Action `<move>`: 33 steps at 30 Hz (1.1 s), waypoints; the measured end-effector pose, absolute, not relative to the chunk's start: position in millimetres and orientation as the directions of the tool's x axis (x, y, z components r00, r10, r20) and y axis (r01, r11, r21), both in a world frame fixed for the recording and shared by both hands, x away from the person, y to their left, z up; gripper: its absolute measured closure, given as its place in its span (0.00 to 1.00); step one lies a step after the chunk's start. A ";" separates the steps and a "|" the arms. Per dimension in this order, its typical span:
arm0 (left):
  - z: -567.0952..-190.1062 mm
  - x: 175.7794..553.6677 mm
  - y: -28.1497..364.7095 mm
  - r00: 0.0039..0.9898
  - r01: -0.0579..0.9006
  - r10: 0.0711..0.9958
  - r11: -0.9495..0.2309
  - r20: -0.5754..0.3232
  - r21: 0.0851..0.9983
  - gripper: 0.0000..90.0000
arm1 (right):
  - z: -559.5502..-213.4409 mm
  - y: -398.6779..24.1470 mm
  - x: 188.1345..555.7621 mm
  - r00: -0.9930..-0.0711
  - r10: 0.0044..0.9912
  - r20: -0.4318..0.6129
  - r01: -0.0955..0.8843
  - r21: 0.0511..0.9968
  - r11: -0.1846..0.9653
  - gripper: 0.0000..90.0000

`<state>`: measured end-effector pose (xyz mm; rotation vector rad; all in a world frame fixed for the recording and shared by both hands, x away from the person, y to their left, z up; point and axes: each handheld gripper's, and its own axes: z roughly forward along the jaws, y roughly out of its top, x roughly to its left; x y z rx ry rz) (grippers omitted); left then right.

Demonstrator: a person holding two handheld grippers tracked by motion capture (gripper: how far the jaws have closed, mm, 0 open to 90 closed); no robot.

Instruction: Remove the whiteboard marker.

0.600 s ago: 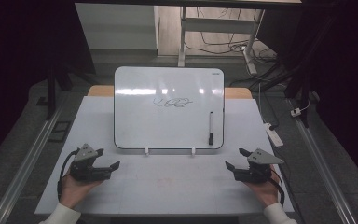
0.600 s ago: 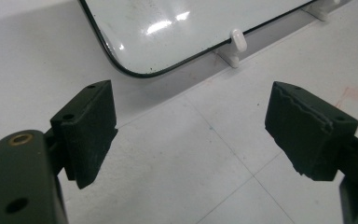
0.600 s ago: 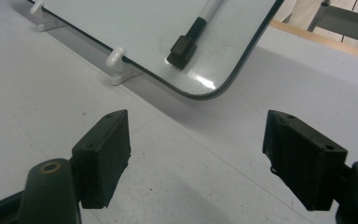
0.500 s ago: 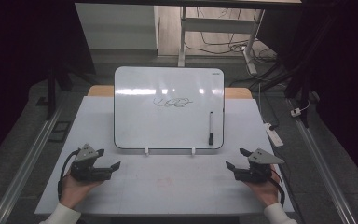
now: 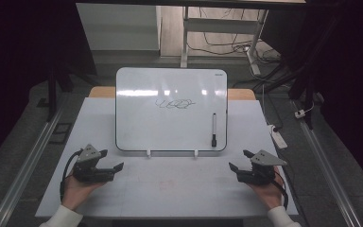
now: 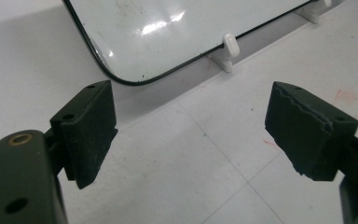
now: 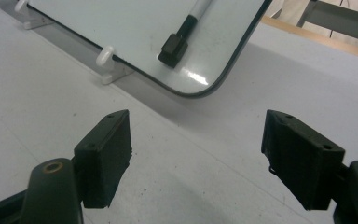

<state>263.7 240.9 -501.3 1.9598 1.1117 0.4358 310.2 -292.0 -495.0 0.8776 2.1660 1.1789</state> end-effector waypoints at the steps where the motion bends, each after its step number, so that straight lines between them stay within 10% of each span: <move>1: -501.3 263.7 240.9 0.550 0.545 0.830 -0.272 -0.093 0.793 0.20 | -495.0 -292.0 310.2 -0.656 0.743 -0.132 0.292 0.863 0.412 0.27; 33: -508.7 268.0 235.6 0.531 0.577 0.844 -0.292 -0.079 0.763 0.19 | -422.7 -202.3 387.9 -0.504 0.855 -0.122 0.383 0.856 0.348 0.41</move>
